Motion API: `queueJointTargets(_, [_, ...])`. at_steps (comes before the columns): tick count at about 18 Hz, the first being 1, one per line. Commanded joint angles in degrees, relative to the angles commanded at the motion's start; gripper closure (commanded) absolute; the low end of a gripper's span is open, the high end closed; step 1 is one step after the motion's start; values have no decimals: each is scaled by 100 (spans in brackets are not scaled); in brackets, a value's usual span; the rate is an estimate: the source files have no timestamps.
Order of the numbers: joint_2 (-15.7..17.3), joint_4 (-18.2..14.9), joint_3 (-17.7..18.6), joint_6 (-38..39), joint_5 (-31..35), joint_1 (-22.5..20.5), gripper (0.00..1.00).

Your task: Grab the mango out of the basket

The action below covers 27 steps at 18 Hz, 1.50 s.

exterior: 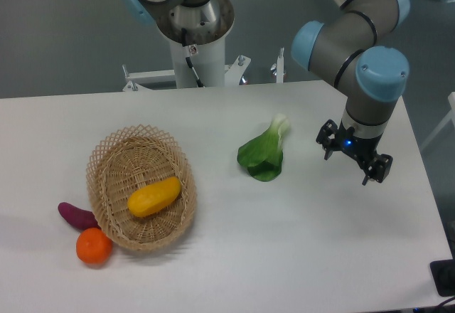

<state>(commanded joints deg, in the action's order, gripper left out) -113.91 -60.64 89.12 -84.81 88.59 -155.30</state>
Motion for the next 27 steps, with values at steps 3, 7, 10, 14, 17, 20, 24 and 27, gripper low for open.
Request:
queueJointTargets(3, [0,0,9,9,0,9,0])
queueJointTargets(7, [9,0,26,18,0,9,0])
queueJointTargets(10, [9,0,18,18,0,9,0])
queueJointTargets(14, [0,-17,9,26,0,17,0])
queueJointTargets(17, [0,-26,9,18,9,9,0])
queueJointTargets(20, [0,-35,18,35,9,9,0])
queueJointTargets(24, [53,-44,140,114,9,17,0])
queueJointTargets(27, [141,-88,184,412,9,53,0])
